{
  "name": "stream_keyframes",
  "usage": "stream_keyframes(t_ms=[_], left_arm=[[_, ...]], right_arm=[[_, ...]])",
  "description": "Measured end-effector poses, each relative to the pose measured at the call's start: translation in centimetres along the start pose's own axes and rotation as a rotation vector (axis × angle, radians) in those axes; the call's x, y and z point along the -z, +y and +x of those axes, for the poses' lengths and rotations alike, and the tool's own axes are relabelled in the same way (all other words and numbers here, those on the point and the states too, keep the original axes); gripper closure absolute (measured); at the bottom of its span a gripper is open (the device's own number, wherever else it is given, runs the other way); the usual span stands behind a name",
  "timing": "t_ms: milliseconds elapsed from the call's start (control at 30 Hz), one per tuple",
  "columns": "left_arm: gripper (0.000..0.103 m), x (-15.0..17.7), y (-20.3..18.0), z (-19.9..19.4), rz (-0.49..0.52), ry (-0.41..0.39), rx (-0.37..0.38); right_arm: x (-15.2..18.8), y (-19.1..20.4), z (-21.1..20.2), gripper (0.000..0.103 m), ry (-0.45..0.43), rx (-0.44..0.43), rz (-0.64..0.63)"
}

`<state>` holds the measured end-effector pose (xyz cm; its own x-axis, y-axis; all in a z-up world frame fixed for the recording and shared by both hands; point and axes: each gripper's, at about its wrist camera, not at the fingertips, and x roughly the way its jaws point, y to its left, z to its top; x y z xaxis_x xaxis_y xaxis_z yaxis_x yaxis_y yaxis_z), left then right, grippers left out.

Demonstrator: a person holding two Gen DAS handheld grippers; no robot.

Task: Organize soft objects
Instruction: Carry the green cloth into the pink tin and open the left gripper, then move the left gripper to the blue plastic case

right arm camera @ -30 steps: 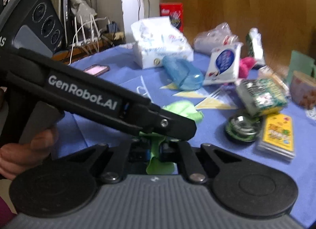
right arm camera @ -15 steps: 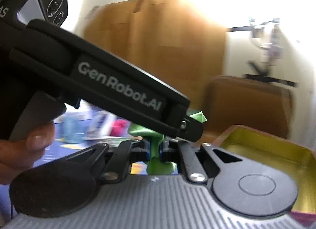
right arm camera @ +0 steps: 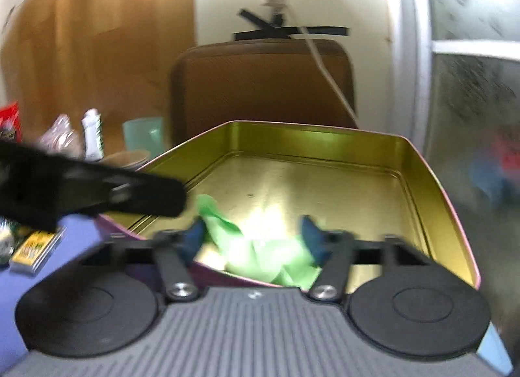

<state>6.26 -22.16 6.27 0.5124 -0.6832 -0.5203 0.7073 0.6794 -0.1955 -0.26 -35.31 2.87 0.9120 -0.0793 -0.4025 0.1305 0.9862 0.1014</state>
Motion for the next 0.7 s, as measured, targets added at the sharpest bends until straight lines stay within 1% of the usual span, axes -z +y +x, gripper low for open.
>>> stream_keyframes(t_ms=[100, 133, 233, 267, 333, 400, 433, 500, 567, 600, 633, 700], left_arm=[[0.013, 0.9, 1.8, -3.1, -0.024, -0.041, -0.001], [0.013, 1.4, 2.7, -4.4, -0.035, -0.056, -0.007], [0.013, 3.5, 6.0, -8.4, -0.095, -0.099, -0.036], [0.013, 4.4, 7.2, -9.8, -0.121, -0.11, -0.054], [0.013, 6.5, 9.8, -12.3, -0.168, -0.12, -0.119], [0.013, 8.4, 12.3, -14.5, -0.207, -0.113, -0.221], [0.013, 9.3, 13.4, -15.4, -0.224, -0.108, -0.262], [0.013, 11.0, 15.8, -17.0, -0.257, -0.092, -0.361], [0.013, 12.7, 17.8, -18.3, -0.274, -0.072, -0.476], [0.013, 13.2, 18.4, -18.8, -0.278, -0.069, -0.509], [0.013, 13.9, 19.1, -19.5, -0.283, -0.073, -0.541], [0.013, 15.0, 20.5, -20.7, -0.296, -0.085, -0.578]], right_arm=[[0.6, 0.6, -2.3, 0.025, -0.062, 0.007, 0.017], [1.2, 1.5, -3.6, 0.025, -0.088, 0.008, 0.009], [1.2, 2.6, -5.3, 0.025, -0.173, -0.01, -0.015], [1.2, 3.2, -5.8, 0.025, -0.196, -0.024, -0.025], [1.2, 4.1, -6.1, 0.026, -0.218, -0.067, -0.044], [1.0, 5.9, -5.8, 0.026, -0.204, -0.138, -0.069], [1.1, 6.9, -5.7, 0.028, -0.189, -0.178, -0.087], [1.5, 9.6, -5.0, 0.033, -0.147, -0.262, -0.135], [2.1, 12.2, -4.1, 0.04, -0.098, -0.336, -0.181], [2.5, 13.4, -3.8, 0.041, -0.073, -0.368, -0.198], [2.7, 14.8, -3.6, 0.046, -0.047, -0.399, -0.211], [3.1, 17.2, -2.8, 0.048, -0.002, -0.455, -0.233]])
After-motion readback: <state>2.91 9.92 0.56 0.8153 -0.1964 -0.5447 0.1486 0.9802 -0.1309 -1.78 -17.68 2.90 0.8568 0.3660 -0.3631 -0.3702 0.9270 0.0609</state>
